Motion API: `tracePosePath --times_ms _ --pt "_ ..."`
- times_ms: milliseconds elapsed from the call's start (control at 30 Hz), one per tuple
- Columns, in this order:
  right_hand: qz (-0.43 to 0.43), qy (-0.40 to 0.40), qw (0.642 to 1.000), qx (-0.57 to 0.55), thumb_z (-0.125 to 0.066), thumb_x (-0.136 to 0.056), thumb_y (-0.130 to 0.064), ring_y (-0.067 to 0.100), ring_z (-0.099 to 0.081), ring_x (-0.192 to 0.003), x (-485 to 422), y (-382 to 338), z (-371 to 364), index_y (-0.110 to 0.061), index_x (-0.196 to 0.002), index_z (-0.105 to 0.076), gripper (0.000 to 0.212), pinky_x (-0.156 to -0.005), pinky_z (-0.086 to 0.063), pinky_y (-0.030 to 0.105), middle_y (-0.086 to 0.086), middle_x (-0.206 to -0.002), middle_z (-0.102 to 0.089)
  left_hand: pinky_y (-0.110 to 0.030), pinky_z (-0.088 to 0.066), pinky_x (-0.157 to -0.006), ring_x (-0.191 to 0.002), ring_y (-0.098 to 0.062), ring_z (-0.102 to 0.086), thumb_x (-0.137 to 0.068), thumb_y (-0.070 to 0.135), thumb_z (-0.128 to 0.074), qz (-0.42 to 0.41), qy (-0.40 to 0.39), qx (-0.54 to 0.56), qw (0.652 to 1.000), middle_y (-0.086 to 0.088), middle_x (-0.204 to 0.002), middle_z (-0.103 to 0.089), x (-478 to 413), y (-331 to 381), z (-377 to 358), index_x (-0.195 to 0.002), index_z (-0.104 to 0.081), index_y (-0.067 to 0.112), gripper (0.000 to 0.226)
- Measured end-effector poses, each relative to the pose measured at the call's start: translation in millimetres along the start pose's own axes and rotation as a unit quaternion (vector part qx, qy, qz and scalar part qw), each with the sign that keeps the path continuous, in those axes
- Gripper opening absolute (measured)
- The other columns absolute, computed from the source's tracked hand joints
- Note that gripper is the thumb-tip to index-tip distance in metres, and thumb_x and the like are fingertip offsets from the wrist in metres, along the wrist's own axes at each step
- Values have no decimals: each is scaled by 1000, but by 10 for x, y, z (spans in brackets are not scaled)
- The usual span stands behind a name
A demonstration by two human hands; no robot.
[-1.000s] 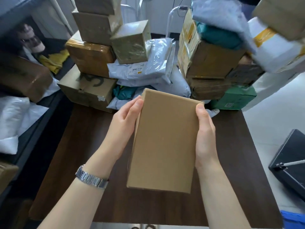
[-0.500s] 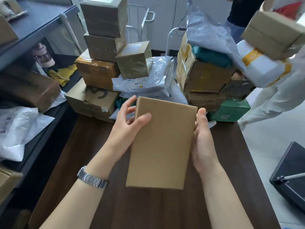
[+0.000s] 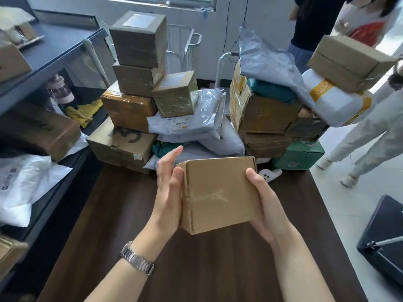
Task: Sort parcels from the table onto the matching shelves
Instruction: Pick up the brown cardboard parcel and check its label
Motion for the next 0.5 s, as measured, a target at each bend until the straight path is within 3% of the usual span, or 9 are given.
tracePosePath --times_ms 67,167,233,333,433,500 --pt "44 -1 999 15 -70 -77 -51 17 -76 -104 9 -44 -15 -22 -136 -65 65 -77 -62 29 5 -122 -78 -37 -27 -122 -143 -4 -34 -79 72 -34 78 16 20 997 9 -158 -29 -27 -82 6 -143 -33 44 69" --pt "101 -36 994 29 -69 -68 -34 17 -71 -113 91 -131 -11 -28 -144 -53 78 -90 -60 36 1 -133 -72 -31 -25 -120 -137 9 -38 -66 79 -37 120 -3 29 992 13 -162 -28 -41 -169 56 -159 -19 35 104" --pt "117 -70 991 9 -81 -65 -31 20 -68 -118 162 -139 24 -29 -146 -51 86 -92 -59 35 3 -139 -68 -32 -25 -122 -145 0 -35 -70 76 -39 109 -26 27 993 10 -164 -32 -47 -197 93 -161 -20 30 104" --pt "128 -85 988 -20 -84 -68 -61 22 -63 -128 249 -107 46 -25 -144 -56 89 -95 -58 34 7 -146 -63 -47 -32 -122 -147 -19 -42 -84 64 -48 98 -58 39 993 -3 -160 -43 -77 -222 122 -158 -32 24 86" --pt "139 -29 990 12 -74 -68 -77 17 -64 -129 260 -105 23 -17 -133 -58 90 -91 -58 29 1 -140 -68 -41 -42 -115 -140 -14 -50 -59 89 -61 99 -70 78 990 0 -156 -46 -39 -209 114 -156 -32 27 119" --pt "132 -2 991 22 -75 -65 -77 18 -65 -126 257 -122 0 -11 -123 -58 90 -86 -59 29 3 -141 -66 -36 -50 -108 -134 -10 -56 -47 92 -67 98 -61 109 987 0 -152 -48 -24 -234 110 -148 -38 31 121"
Point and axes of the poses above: each hand's wrist, its own x-axis away from the middle knuckle, its own z-axis out of the back of the hand, y = z × x, the point moved 4 cm from there along -x, towards the middle knuckle
